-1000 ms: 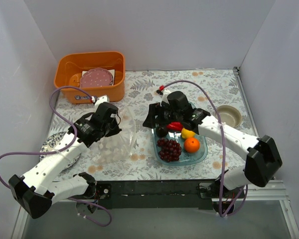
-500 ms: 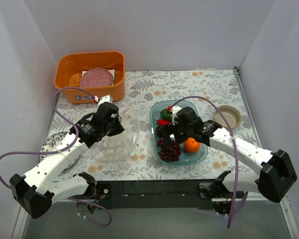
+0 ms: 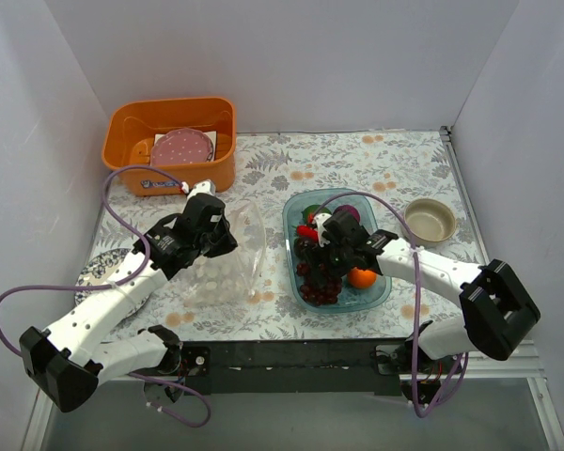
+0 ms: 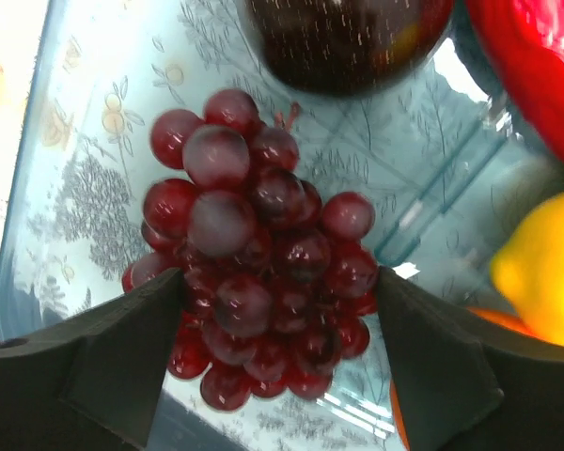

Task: Place the food in the zip-top bag and seal the zipper
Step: Pick up the fake fruit from the bin.

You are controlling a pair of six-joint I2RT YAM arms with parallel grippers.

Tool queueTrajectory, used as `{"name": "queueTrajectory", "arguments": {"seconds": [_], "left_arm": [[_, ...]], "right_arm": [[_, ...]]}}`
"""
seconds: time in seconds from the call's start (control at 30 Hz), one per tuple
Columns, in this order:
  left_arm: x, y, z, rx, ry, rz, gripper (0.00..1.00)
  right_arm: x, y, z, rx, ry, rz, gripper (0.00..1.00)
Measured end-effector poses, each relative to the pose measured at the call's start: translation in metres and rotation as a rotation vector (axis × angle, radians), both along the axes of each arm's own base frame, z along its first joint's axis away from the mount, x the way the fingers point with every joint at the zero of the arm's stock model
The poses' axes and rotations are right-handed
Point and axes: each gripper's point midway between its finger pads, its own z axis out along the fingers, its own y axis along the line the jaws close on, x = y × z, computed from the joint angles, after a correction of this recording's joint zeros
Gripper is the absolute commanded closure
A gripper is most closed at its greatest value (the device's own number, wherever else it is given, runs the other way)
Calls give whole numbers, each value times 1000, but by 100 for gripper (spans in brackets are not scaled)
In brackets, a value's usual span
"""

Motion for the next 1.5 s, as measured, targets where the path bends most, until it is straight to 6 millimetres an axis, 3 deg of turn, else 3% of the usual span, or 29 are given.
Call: {"name": "queueTrajectory", "arguments": {"seconds": [0.03,0.07,0.23,0.27,0.33,0.37,0.9,1.0,1.03,1.07,1.1,1.17,1.37,1.5], "left_arm": [[0,-1,0,-2,1,-2,100],[0,-1,0,-4,1,-3,100],[0,-3,-1,-10,4,-10,100],[-1,-3,-2,-9,6,-10,100],[-1,-3,-3,-8,9,-12,100],[0,-4,-4,-8,11,-12,100],[1,-6,-6,-9,14,-15,100],[1,-6,-6,-9,14,-15,100],[1,-6,-6,-9,14,-15,100],[1,-6,-6,-9,14,-15,100],[1,-6,-6,-9,15,-15,100],[1,-6,-7,-9,16,-16,100],[0,-6,-8,-9,18,-18,100],[0,-6,-9,-9,19,-18,100]], "right_arm": [[1,2,-1,5,-3,0,26],[3,3,-1,9,-4,-3,35],[8,9,1,38,-11,-17,57],[8,10,1,41,-12,-19,71],[8,9,2,42,-14,-18,84],[9,10,3,50,-12,-24,98],[4,9,37,126,-60,-42,99],[4,9,43,141,-70,-53,88],[4,8,45,143,-73,-60,77],[4,9,45,146,-72,-63,51],[4,9,46,148,-71,-67,36],[4,8,44,142,-64,-77,21],[2,-2,28,60,-33,-79,13],[7,-6,32,30,-60,-77,12]]}}
